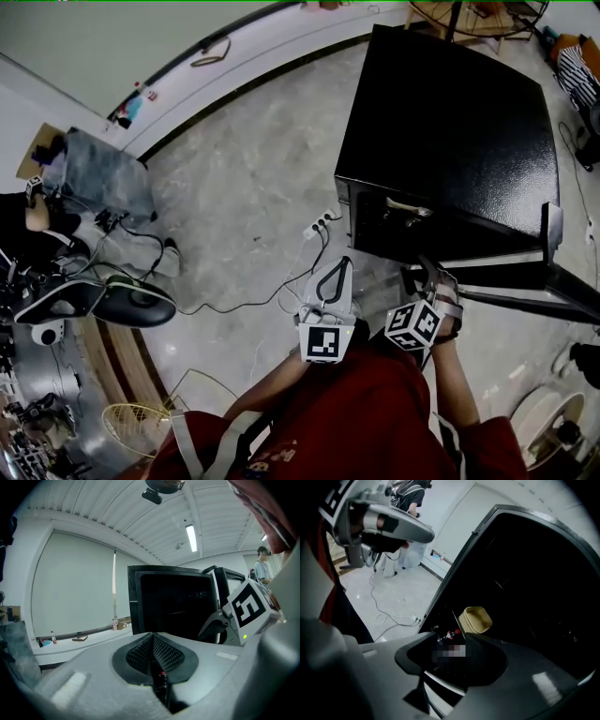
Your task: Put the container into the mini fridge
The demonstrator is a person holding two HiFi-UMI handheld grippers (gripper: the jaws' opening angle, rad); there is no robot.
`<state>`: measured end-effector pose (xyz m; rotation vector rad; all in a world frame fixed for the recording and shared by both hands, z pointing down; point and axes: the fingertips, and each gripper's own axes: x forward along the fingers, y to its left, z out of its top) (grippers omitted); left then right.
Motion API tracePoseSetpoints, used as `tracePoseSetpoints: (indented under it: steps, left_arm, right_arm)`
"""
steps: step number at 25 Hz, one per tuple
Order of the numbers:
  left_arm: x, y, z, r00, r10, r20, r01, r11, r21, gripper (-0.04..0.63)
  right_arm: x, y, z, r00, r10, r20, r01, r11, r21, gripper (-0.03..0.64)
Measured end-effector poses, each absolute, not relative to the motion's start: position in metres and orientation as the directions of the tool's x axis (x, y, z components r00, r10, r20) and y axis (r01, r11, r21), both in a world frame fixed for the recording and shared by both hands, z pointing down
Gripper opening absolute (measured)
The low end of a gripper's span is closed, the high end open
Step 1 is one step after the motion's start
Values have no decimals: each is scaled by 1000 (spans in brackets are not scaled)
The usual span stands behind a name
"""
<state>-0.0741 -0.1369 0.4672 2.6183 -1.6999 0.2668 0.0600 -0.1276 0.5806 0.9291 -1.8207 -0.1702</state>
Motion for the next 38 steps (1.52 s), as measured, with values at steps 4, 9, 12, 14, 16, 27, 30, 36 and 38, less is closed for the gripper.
tracePoseSetpoints:
  steps: [4,9,12,14,16,27,30,36,38]
  left_arm:
    - [-71,-137,467,410,-900,150,-900,-426,-91,5]
    - [-73,-137,469,409,-899,156,-902,-424,-78,5]
    - [-74,-136,468,408,-901,148,-904,-421,-68,3]
    - [-76,-136,462,408,-903,137,-905,-419,-68,5]
    - [-79,-135,454,402,-907,129,-909,-412,-61,3]
    - [-82,-135,422,401,-910,101,-912,-407,-45,3]
    - [-80,-136,409,413,-907,83,-907,-418,-54,4]
    - [-73,-134,393,453,-890,55,-880,-456,-129,4]
    - [-73,-134,390,457,-888,54,-877,-460,-136,5]
  right_arm:
    - [58,-109,565,-210,-675,707,-625,649,434,190]
    - [61,-107,518,-303,-757,580,-810,524,261,149]
    - [72,-109,491,-303,-803,513,-877,446,181,158]
    - [80,-109,479,-289,-823,489,-898,410,160,170]
    - [85,-110,466,-283,-840,463,-908,390,153,172]
    - [110,-114,397,-230,-930,285,-962,262,78,163]
    - [114,-115,386,-210,-945,252,-968,236,79,151]
    - [123,-115,381,-173,-962,210,-980,189,63,79]
    - [121,-116,380,-181,-961,210,-979,197,55,68]
